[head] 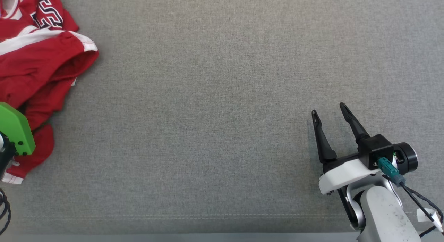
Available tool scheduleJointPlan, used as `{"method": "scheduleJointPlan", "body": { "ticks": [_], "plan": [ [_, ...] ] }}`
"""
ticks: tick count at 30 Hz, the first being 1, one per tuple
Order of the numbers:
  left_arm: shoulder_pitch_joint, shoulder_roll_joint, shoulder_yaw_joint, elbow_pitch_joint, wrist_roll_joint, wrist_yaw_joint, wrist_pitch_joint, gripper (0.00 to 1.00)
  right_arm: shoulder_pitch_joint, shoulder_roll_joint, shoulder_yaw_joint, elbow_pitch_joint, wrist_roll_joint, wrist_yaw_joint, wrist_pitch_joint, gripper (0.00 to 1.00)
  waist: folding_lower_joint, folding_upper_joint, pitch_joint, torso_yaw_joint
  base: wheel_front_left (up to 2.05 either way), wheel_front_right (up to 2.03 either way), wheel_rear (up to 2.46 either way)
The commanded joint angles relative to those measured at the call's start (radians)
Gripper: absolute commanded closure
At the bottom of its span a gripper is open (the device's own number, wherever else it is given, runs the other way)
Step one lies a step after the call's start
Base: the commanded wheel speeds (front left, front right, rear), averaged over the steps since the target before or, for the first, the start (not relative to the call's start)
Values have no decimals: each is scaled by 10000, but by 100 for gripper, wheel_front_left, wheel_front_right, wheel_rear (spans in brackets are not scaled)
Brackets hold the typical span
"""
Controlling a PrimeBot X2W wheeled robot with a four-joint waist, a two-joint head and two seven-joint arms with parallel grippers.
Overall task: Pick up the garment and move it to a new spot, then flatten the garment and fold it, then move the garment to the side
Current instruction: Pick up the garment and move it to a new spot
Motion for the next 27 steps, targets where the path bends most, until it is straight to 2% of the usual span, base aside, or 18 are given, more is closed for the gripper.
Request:
{"method": "scheduleJointPlan", "body": {
  "ticks": [1,9,16,22,27],
  "plan": [
    [-219,30,6,-155,-87,-63,86,100,44,21,-23,73,50,1,-99,0,-1,0,-298,71,0,0,0],
    [-528,333,-211,-1921,-817,-196,1256,100,234,154,-6,752,405,1,-357,0,-1,0,-1565,-94,0,0,0],
    [-664,19,-423,-2843,-1138,-142,1958,100,402,174,-14,982,779,1,-425,0,-1,0,-2319,-561,0,0,0],
    [-674,-495,-538,-3111,-1144,204,1812,100,504,175,-63,976,944,1,-442,0,-1,0,-2660,-1041,0,0,0],
    [-747,-1447,-695,-2784,-1052,812,1346,100,561,175,35,915,1043,1,-438,0,-1,0,-2776,-1580,0,0,0]
  ]
}}
